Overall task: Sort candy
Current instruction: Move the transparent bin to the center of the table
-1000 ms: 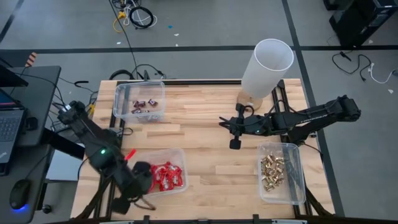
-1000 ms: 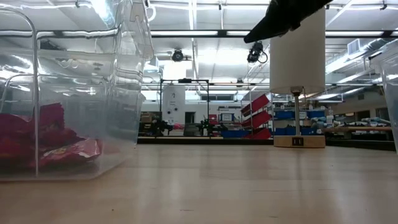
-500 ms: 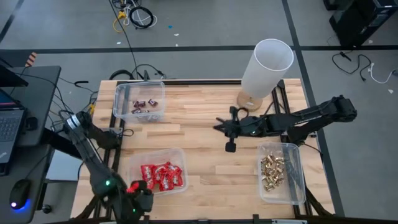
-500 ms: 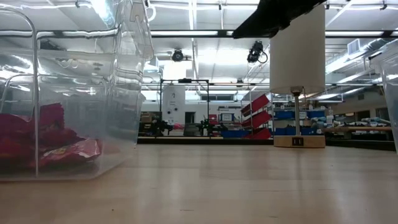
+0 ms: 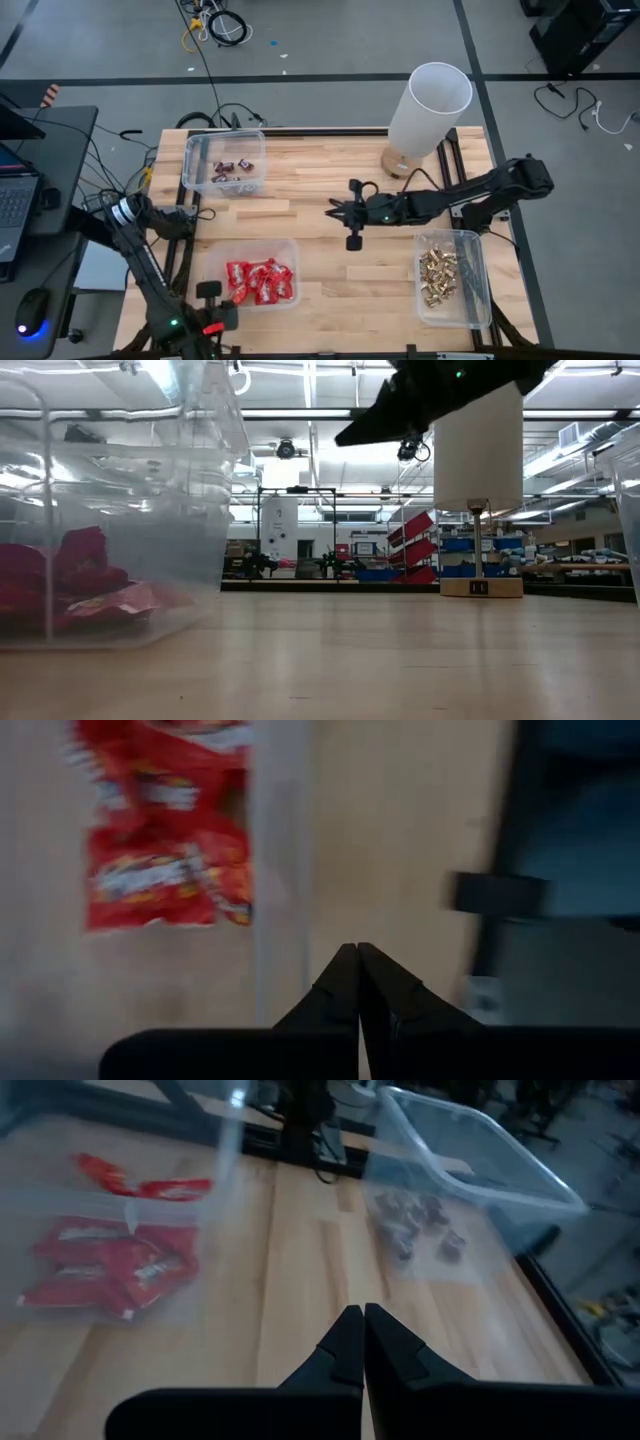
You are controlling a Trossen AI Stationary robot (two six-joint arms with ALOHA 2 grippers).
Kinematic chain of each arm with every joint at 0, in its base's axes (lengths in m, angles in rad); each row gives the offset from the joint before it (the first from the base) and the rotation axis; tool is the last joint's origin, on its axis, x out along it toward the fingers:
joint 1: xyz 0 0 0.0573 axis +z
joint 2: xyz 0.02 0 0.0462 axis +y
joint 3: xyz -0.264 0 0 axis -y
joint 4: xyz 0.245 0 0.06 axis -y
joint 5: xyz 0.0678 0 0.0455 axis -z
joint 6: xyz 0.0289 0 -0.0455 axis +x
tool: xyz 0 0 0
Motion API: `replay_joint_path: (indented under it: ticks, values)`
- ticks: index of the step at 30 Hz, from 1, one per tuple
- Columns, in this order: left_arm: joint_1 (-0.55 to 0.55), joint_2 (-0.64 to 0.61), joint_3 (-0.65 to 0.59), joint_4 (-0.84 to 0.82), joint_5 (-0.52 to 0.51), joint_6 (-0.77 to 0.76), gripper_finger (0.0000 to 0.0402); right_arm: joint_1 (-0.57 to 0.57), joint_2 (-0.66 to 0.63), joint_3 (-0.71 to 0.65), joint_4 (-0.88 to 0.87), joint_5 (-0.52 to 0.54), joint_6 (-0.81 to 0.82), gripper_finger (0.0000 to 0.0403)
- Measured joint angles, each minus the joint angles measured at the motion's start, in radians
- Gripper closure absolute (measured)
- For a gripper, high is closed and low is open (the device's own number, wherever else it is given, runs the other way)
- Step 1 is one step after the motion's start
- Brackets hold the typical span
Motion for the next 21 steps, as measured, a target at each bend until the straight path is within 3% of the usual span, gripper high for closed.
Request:
replay_joint_path:
  ticks: [6, 13, 21]
  values:
    - [-0.005, 0.0, 0.0, -0.179, -0.067, -0.061, 0.0401, -0.027, 0.124, 0.0, 0.165, -0.097, -0.035, 0.0403]
    - [-0.005, 0.0, 0.0, -0.351, -0.142, -0.065, 0.0401, -0.047, 0.23, 0.0, 0.251, -0.1, -0.035, 0.0403]
    - [0.002, -0.008, -0.07, -0.372, -0.257, -0.045, 0.0401, -0.052, 0.246, 0.0, 0.263, -0.1, -0.037, 0.0403]
